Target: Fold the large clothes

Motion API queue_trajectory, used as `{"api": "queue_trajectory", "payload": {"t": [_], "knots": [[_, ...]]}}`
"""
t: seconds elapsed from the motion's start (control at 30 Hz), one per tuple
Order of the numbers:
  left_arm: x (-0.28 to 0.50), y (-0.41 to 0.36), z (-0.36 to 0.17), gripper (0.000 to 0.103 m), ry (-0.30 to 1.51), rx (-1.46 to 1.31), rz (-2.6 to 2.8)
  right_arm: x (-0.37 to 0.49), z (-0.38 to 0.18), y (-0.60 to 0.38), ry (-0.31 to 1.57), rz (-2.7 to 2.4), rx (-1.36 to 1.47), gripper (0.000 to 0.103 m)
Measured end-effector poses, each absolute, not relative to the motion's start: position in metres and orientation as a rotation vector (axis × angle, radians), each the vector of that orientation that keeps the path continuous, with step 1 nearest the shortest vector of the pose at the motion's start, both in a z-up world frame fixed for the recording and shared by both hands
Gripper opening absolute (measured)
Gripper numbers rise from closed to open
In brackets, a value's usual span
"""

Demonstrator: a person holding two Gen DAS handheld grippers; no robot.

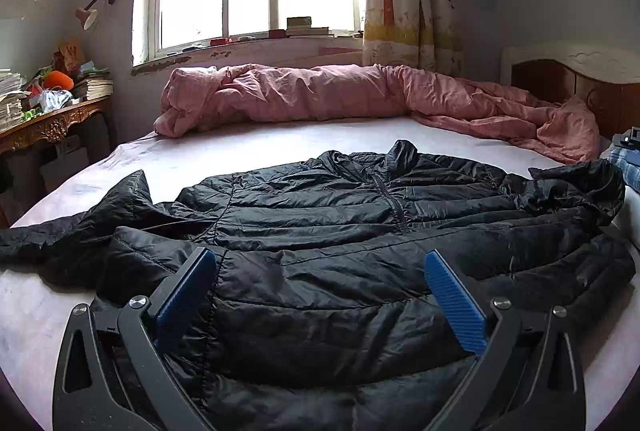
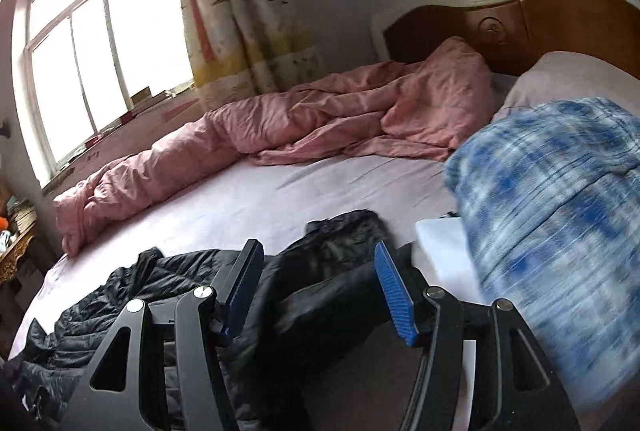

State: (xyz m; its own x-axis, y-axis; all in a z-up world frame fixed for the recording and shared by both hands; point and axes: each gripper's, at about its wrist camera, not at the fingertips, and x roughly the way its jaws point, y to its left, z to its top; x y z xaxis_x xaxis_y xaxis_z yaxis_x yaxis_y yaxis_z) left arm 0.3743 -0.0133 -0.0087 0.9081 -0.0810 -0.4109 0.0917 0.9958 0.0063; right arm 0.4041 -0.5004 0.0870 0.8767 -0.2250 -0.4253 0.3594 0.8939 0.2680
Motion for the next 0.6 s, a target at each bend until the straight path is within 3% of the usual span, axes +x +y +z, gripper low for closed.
{"api": "queue_trajectory", "payload": {"t": [0.17,0.3,0.47,0.5,0.53,0.6], "knots": [[0.374,-0.014,-0.009,0.103,0.423,0.025,-0.089,0.422,0.072,-0.502,0.447,-0.173,0.375,0.06],[0.374,-0.014,-0.008,0.103,0.424,0.027,-0.09,0.42,0.08,-0.455,0.418,-0.125,0.159,0.06],[0.375,-0.015,-0.01,0.103,0.423,0.033,-0.093,0.442,0.058,-0.414,0.545,-0.223,-0.034,0.06],[0.375,-0.015,-0.01,0.103,0.424,0.032,-0.093,0.449,0.049,-0.41,0.585,-0.281,-0.075,0.056],[0.376,-0.016,-0.01,0.103,0.424,0.033,-0.093,0.455,0.042,-0.409,0.619,-0.341,-0.108,0.041],[0.375,-0.016,-0.01,0.103,0.425,0.032,-0.092,0.464,0.029,-0.414,0.704,-0.432,-0.149,0.023]]}}
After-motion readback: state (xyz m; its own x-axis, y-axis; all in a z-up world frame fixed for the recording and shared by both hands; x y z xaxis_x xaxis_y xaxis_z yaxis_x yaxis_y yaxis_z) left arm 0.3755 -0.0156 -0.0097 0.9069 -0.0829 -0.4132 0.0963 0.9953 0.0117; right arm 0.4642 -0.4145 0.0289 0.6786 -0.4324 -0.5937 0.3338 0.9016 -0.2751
